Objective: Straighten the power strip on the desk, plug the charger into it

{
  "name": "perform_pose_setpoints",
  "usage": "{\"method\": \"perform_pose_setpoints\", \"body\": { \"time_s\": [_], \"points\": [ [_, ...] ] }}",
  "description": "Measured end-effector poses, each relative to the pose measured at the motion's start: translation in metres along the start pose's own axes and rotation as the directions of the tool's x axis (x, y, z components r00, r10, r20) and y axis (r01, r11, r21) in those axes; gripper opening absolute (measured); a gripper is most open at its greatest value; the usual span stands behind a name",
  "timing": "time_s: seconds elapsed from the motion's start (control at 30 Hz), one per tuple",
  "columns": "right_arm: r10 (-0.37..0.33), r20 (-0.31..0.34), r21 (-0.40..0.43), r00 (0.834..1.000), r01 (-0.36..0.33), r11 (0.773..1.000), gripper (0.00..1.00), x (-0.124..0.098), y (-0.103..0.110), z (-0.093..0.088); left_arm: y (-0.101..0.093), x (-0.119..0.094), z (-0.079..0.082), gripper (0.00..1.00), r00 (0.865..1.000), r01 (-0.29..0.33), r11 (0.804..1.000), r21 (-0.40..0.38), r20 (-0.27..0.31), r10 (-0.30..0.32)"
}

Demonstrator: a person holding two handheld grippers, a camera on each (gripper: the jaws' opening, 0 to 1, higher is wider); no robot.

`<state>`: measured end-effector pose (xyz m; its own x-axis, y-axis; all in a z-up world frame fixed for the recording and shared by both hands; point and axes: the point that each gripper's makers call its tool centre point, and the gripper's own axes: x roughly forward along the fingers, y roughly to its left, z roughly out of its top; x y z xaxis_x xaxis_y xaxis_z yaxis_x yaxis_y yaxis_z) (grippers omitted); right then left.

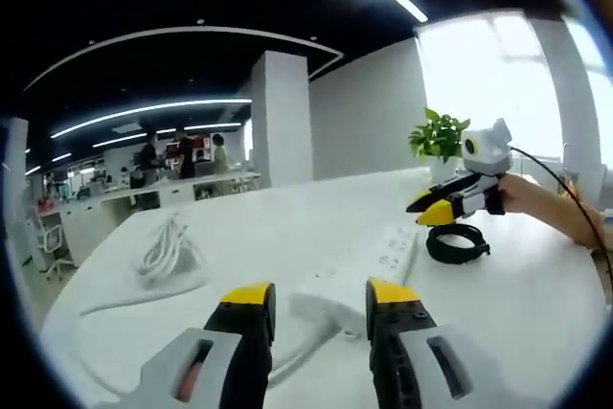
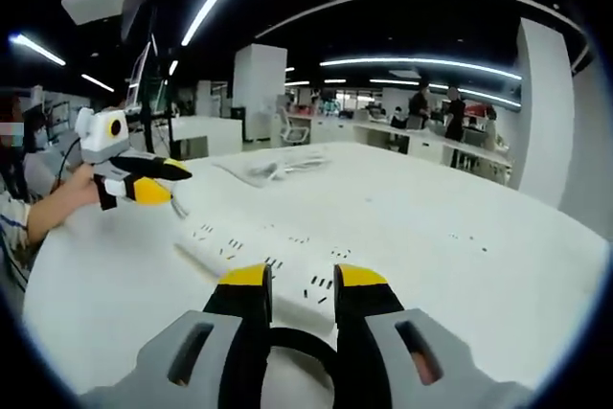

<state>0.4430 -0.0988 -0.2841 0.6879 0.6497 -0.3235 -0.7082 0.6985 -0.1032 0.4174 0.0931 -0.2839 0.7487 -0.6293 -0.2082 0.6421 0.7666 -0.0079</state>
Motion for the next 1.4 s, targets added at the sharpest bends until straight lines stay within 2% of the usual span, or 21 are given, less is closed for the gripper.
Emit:
{"method": "perform_pose_setpoints", "body": {
  "time_s": [0.27,0.4,0.67,0.8,1.03,1.4],
  "points": [
    [0.003,-0.049,-0.013,0.999,-0.004,1.000,0.26,-0.003,-0.001,-0.015,-0.011,0.001,-0.004,0.37,0.997,0.072,0.997,0.016,-0.003,-0.072],
    [0.006,-0.044,-0.016,0.999,-0.006,1.000,0.26,-0.003,0.000,-0.014,-0.018,0.002,-0.006,0.36,0.994,0.113,0.994,-0.009,-0.007,-0.113],
    [-0.006,-0.101,-0.054,0.995,0.001,0.999,0.28,0.001,0.000,-0.019,-0.024,0.002,-0.014,0.37,0.990,0.137,0.990,-0.015,-0.045,-0.137],
    [-0.048,-0.149,-0.113,0.988,0.031,0.993,0.29,0.001,-0.004,-0.026,-0.025,0.002,-0.016,0.37,0.989,0.137,0.990,-0.019,-0.052,-0.138],
    [-0.029,-0.153,-0.076,0.988,0.018,0.997,0.28,0.007,-0.004,-0.026,-0.027,0.005,-0.020,0.37,0.987,0.146,0.989,-0.017,-0.066,-0.147],
    [-0.028,-0.163,-0.063,0.986,0.017,0.998,0.27,0.006,-0.002,-0.028,-0.032,0.011,-0.028,0.37,0.983,0.161,0.987,-0.007,-0.093,-0.161]
  ]
}}
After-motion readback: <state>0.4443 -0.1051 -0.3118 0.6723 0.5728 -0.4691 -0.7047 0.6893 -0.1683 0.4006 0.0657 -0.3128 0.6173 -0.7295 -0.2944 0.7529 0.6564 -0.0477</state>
